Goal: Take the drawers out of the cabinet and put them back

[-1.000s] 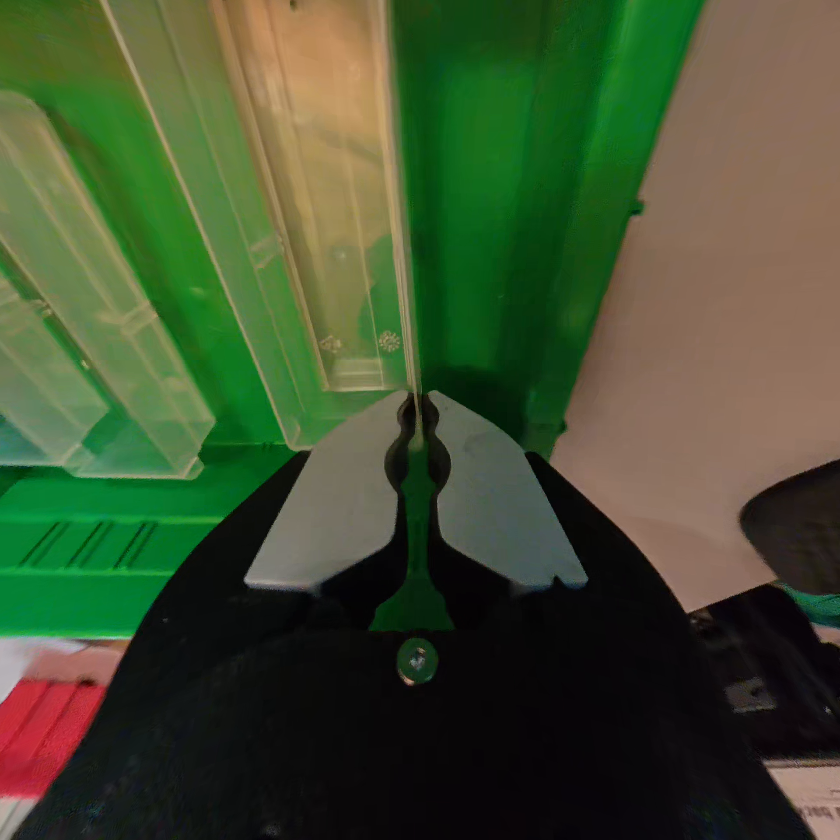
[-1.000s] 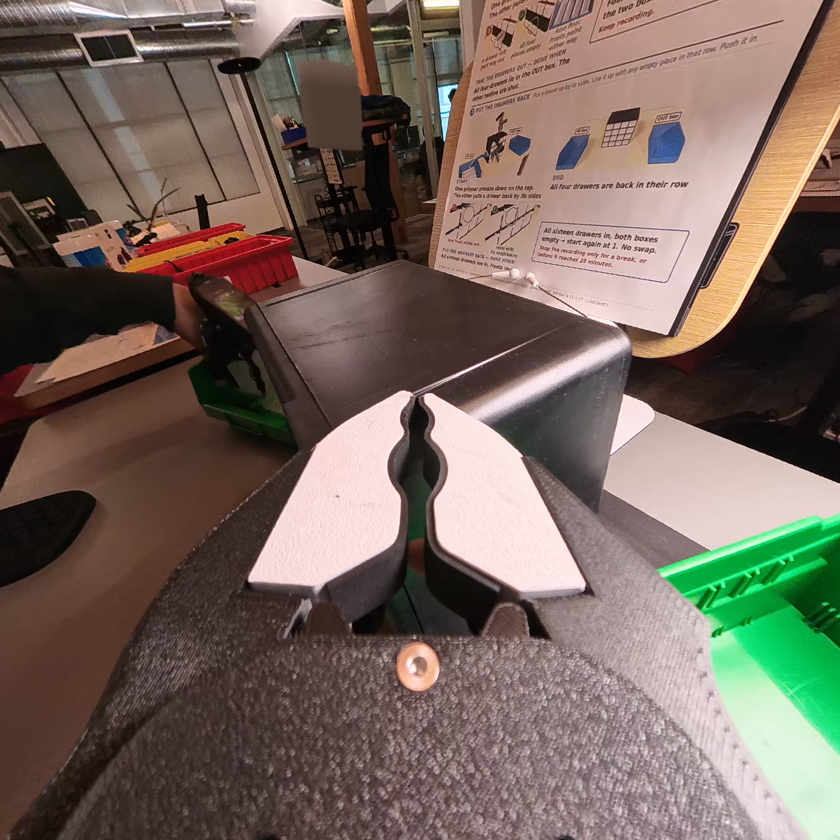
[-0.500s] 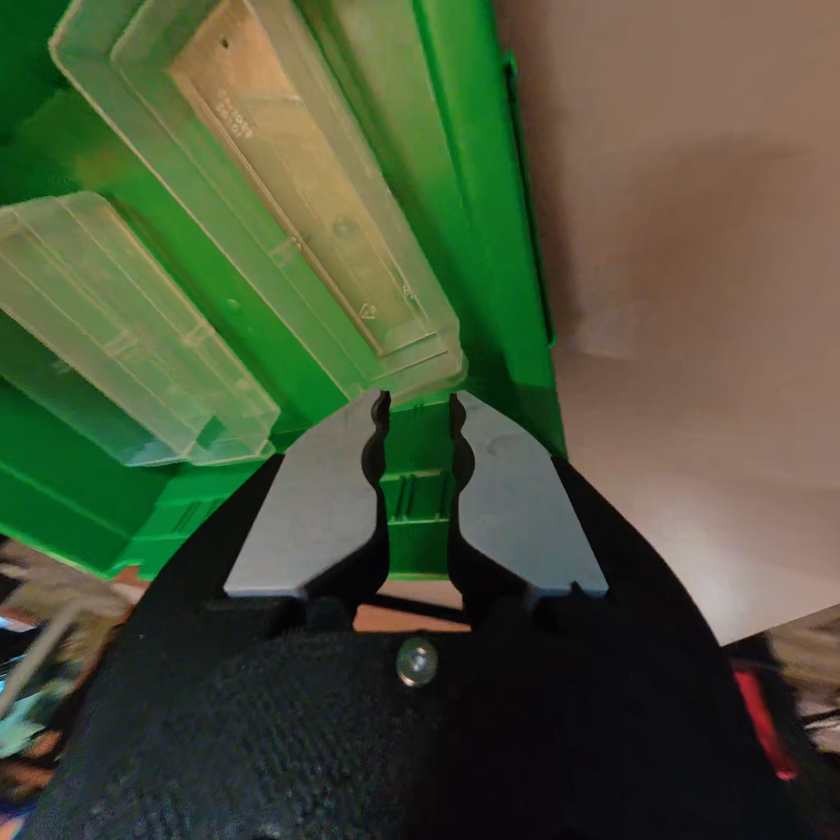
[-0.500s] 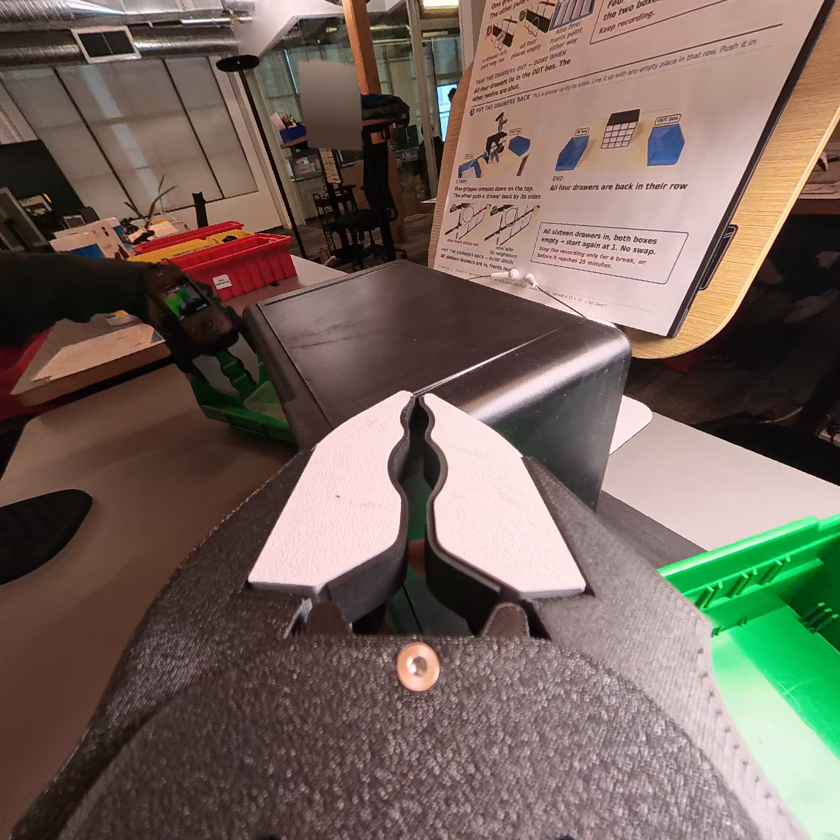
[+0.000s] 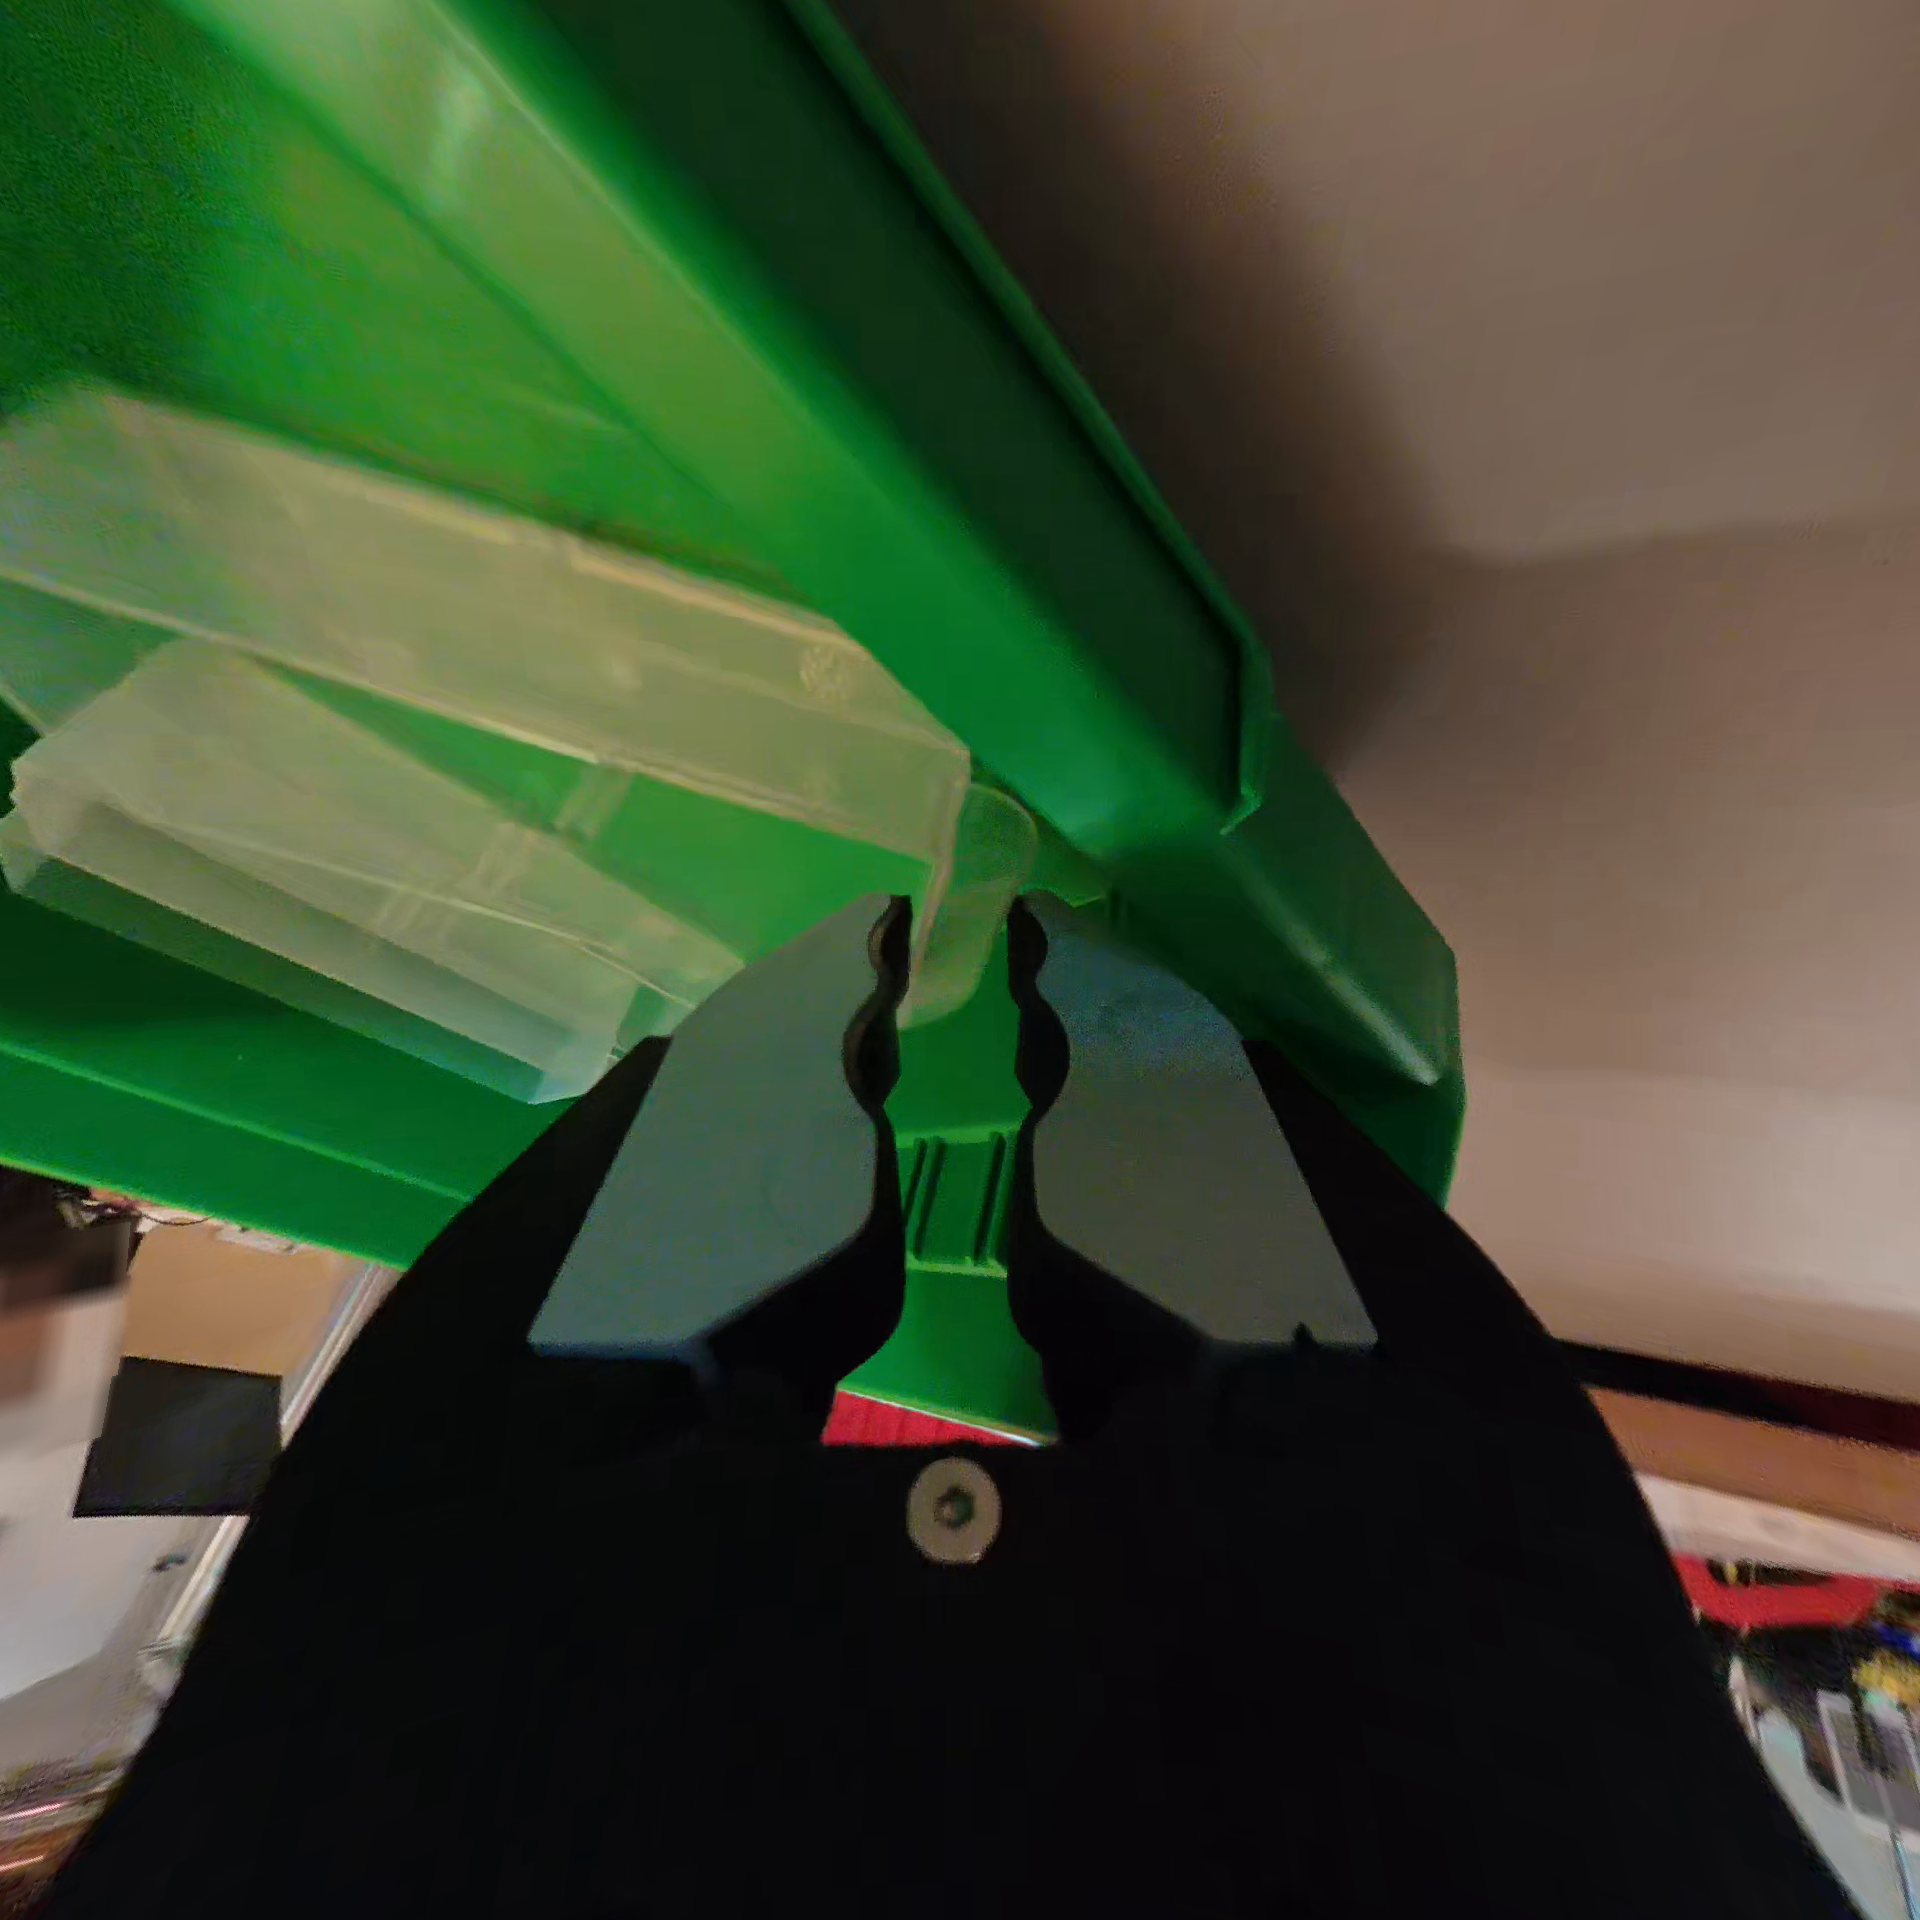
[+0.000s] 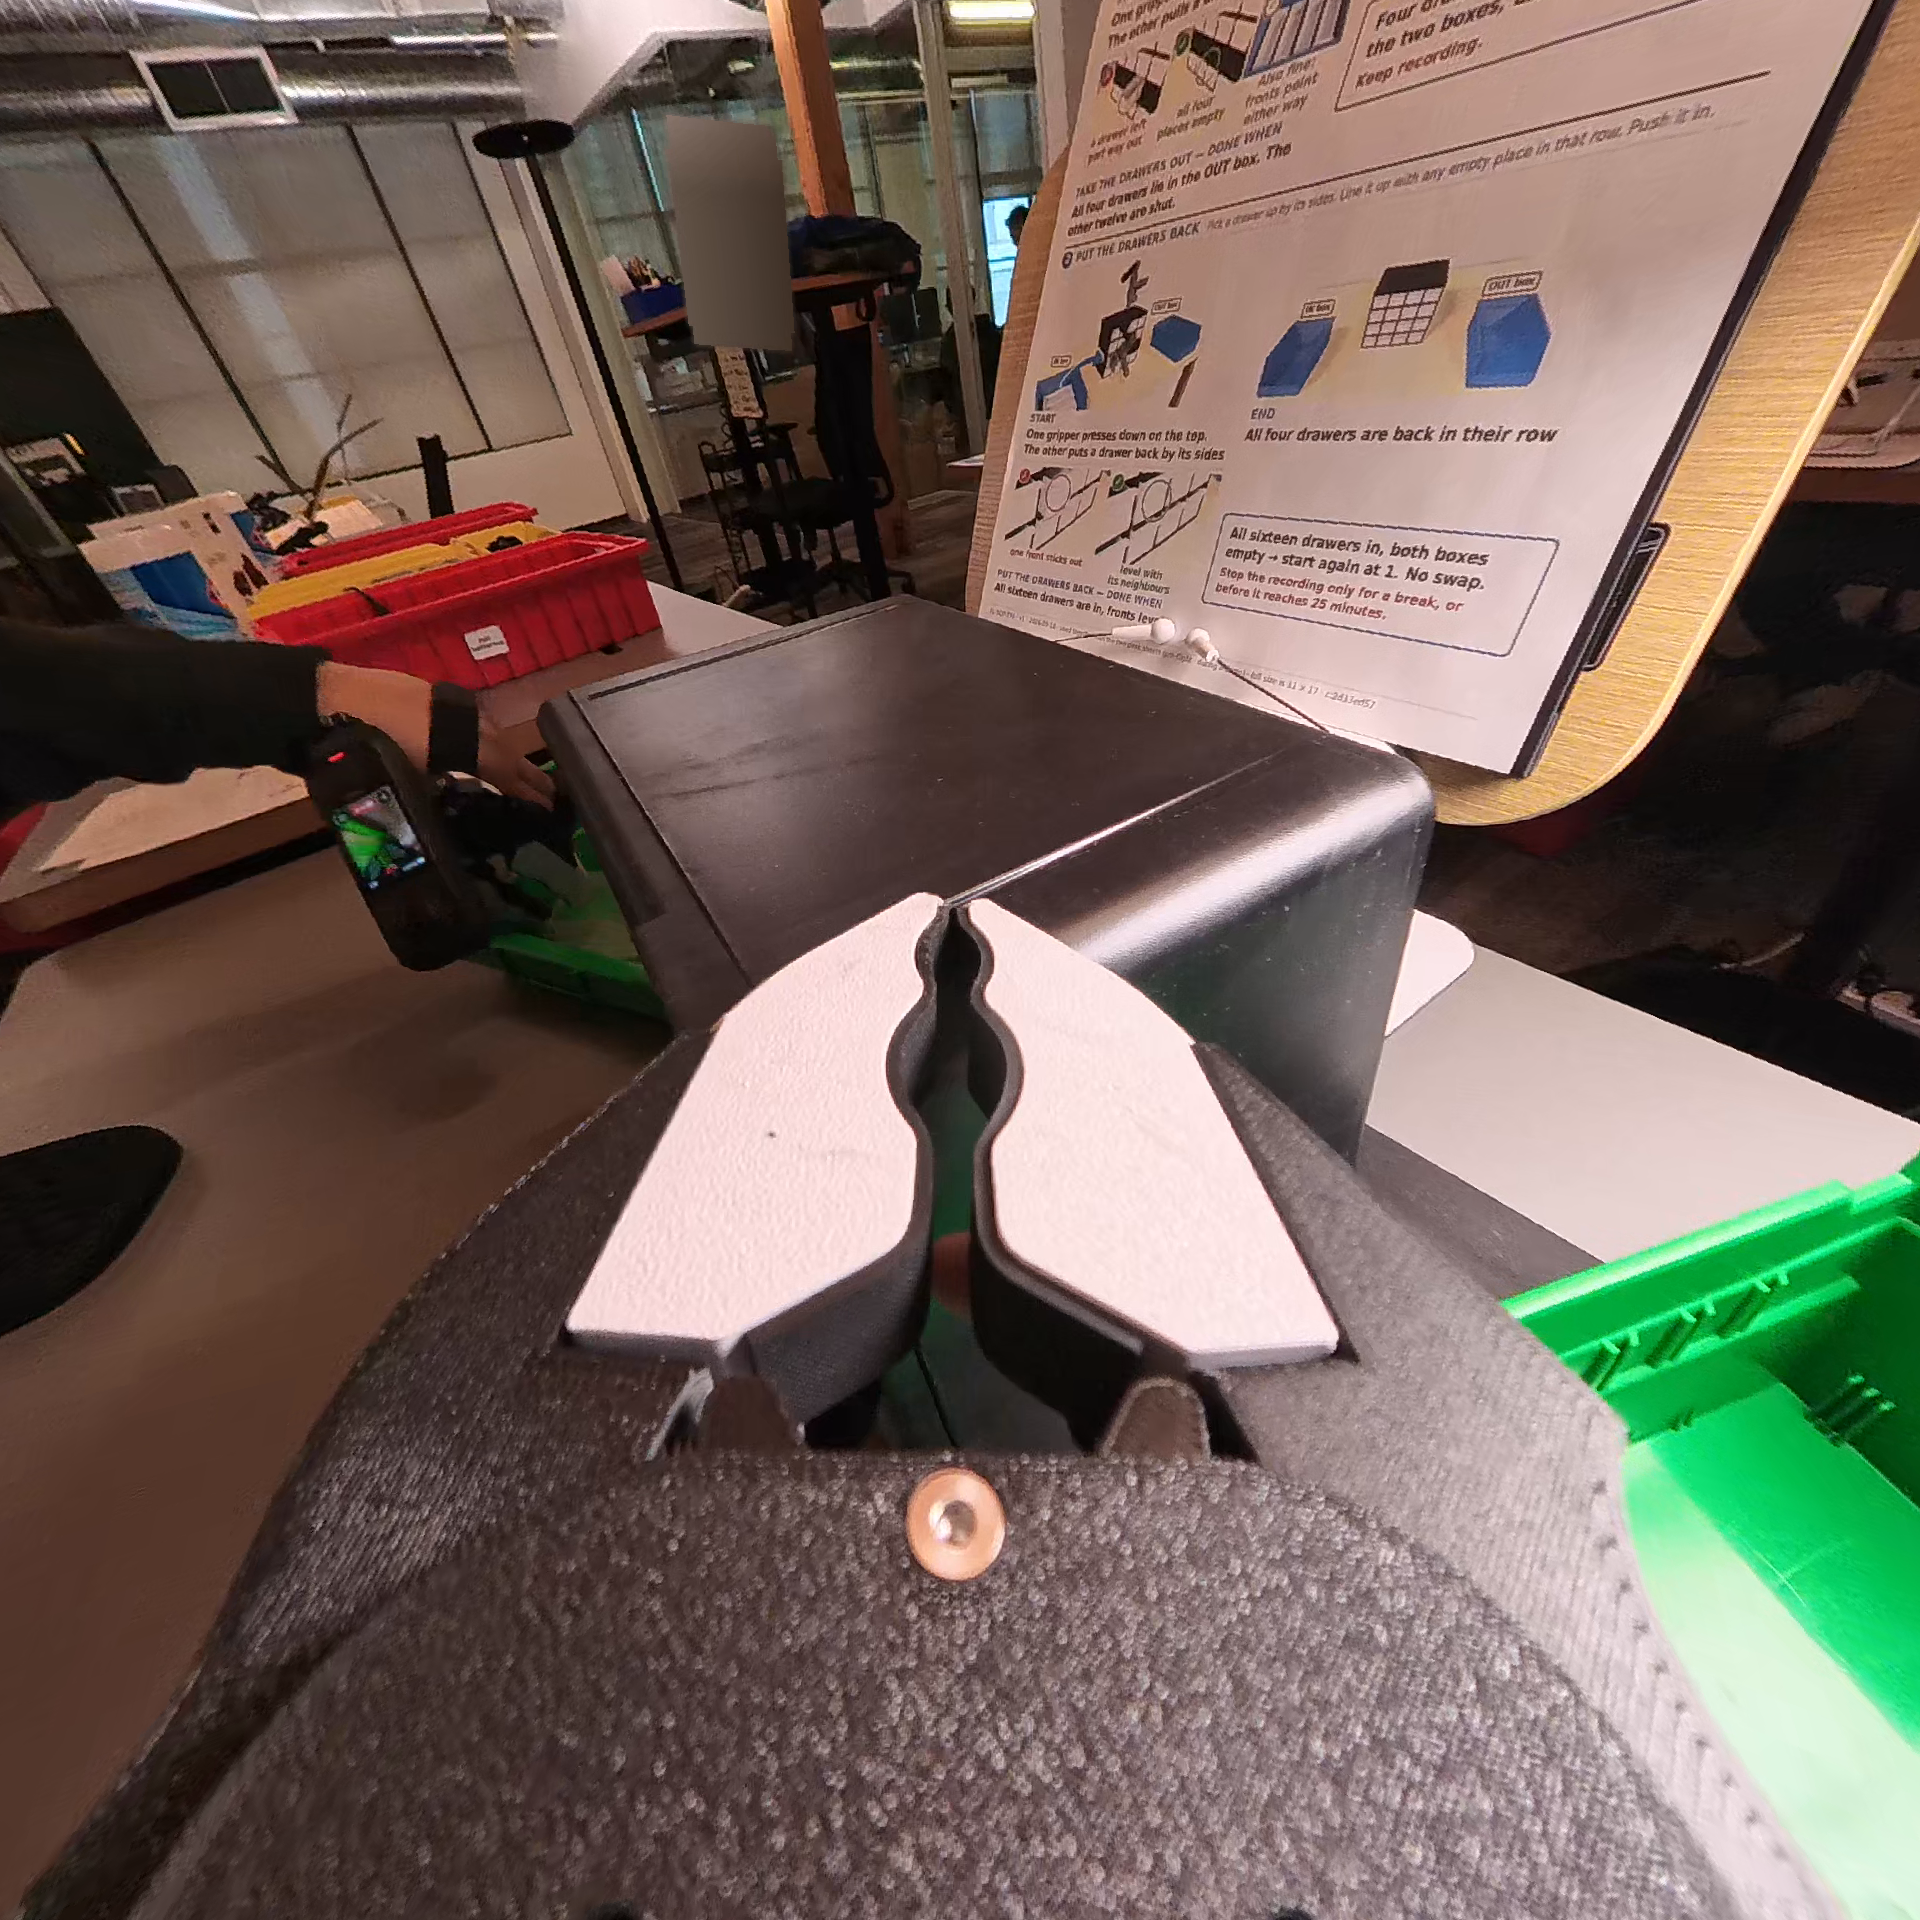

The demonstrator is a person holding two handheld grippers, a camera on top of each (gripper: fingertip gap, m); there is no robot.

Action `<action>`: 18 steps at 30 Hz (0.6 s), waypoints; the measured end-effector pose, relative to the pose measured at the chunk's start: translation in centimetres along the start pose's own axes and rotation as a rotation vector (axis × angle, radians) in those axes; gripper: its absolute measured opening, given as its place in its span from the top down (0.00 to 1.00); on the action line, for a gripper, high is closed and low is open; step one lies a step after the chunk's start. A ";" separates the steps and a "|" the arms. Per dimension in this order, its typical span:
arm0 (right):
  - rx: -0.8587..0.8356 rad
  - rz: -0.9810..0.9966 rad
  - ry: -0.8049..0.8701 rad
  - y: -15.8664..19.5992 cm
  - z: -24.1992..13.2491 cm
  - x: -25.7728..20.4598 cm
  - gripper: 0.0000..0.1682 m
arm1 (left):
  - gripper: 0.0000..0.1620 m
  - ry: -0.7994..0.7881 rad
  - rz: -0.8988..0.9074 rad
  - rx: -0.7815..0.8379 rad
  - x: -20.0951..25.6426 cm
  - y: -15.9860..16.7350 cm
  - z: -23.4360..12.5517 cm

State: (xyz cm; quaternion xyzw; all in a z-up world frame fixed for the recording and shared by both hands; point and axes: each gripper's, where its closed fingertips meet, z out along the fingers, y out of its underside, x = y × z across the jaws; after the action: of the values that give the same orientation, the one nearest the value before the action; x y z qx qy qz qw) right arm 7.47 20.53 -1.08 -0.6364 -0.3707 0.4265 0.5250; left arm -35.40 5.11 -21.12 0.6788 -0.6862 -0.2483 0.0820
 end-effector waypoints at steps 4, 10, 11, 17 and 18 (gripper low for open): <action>-0.002 -0.014 0.013 0.0 0.1 0.0 1.00 | 0.89 -0.042 -0.088 0.093 0.1 -0.3 -1.5; -0.001 -0.012 0.013 0.0 0.1 0.0 1.00 | 0.89 -0.127 -0.249 0.270 0.7 -0.1 -5.8; 0.001 -0.010 0.015 0.0 0.1 0.0 1.00 | 0.89 -0.142 -0.287 0.313 0.9 0.0 -6.7; 0.044 0.002 0.006 0.0 0.0 0.0 1.00 | 0.89 -0.202 -0.480 0.507 2.5 1.9 -10.2; 0.056 0.018 -0.004 -0.1 0.0 0.0 1.00 | 0.89 -0.207 -0.503 0.531 2.7 2.2 -10.6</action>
State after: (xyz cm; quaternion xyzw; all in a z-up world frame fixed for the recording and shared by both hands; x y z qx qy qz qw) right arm 7.42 20.54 -1.02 -0.6238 -0.3538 0.4429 0.5381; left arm -32.76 -0.01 -11.64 0.7950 -0.5431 -0.1416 -0.2300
